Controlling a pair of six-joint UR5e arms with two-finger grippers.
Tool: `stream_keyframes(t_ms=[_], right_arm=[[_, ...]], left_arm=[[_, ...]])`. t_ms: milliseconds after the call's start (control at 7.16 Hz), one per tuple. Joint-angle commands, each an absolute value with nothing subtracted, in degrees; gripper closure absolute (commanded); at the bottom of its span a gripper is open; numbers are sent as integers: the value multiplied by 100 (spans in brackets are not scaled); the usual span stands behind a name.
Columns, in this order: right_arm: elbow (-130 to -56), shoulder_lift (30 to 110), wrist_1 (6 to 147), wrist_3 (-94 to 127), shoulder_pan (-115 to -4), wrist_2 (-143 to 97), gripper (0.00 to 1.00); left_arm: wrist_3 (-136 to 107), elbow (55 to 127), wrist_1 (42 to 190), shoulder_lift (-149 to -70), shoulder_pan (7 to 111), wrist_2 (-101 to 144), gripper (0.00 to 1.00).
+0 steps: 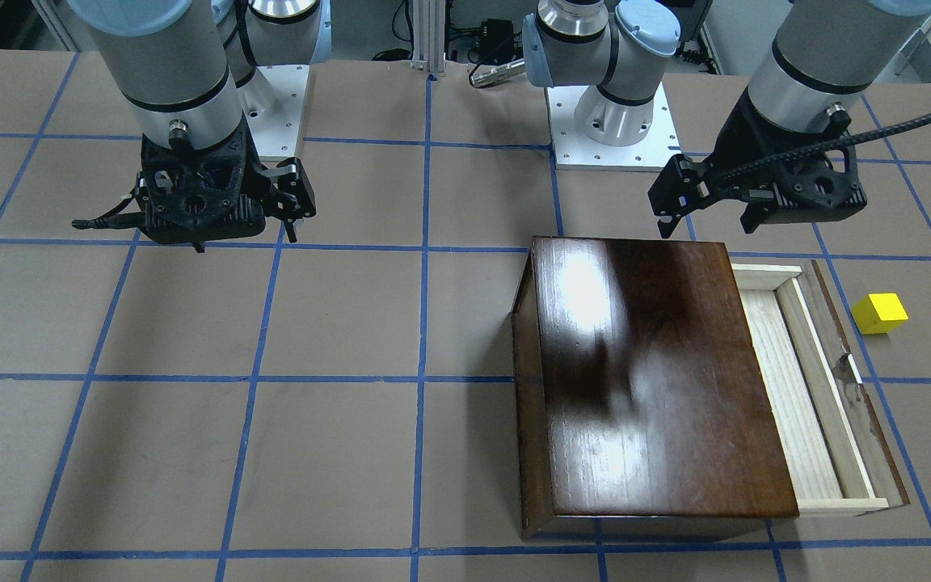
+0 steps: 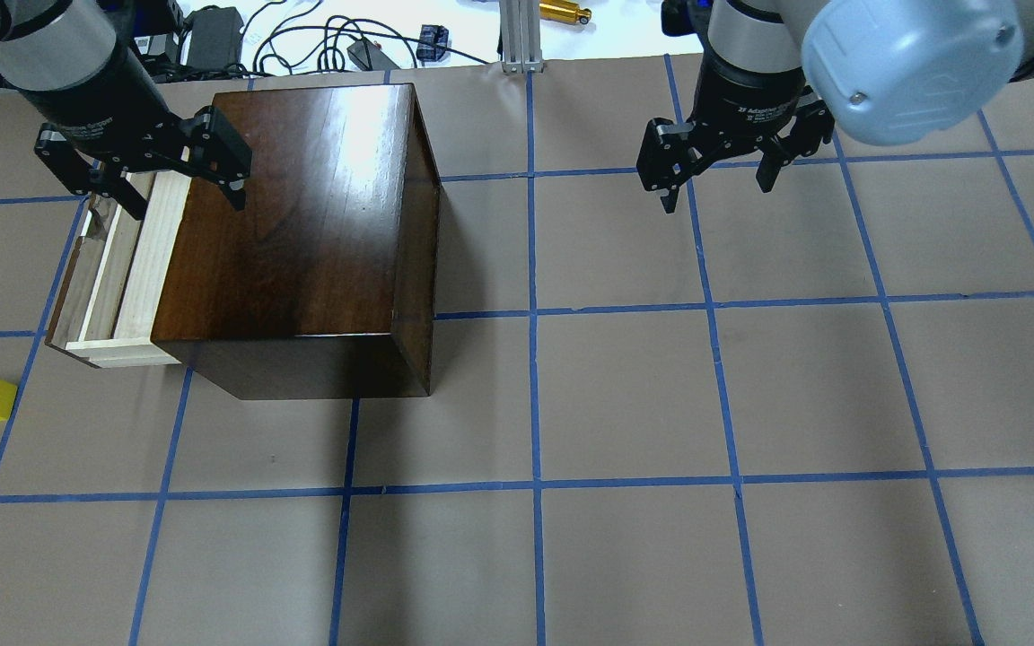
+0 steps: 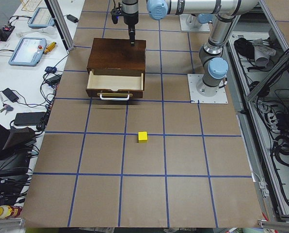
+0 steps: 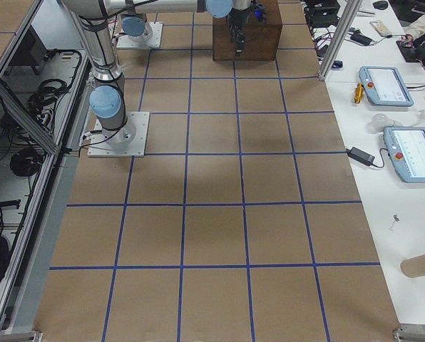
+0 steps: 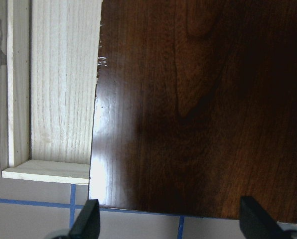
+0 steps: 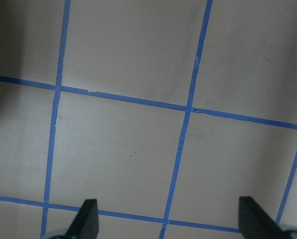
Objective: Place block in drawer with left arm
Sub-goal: 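Raise the left gripper up over the cabinet top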
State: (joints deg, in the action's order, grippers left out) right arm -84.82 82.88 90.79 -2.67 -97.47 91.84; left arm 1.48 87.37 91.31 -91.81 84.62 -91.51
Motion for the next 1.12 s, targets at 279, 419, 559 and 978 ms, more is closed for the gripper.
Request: stream_keyframes(t_ms=[279,419,559,978], right_arm=[[-8481,8288,9079,-272,-9747,9193,0],[-8481,8288,9079,-264,-9747,9193,0],[-8481,8288,9079,-272,-9747,9185,0],[-8481,8288,9079,-272,-9747,9185,0]], left_arm=[[193,8736,8992,-9211,8525,-9114,0],[246,8745,8600,-9246,8517,-8958,0],[359,8771,8535,-9272,8517,-8895,0],[386,8797,8586,-9194,8473,-8956,0]])
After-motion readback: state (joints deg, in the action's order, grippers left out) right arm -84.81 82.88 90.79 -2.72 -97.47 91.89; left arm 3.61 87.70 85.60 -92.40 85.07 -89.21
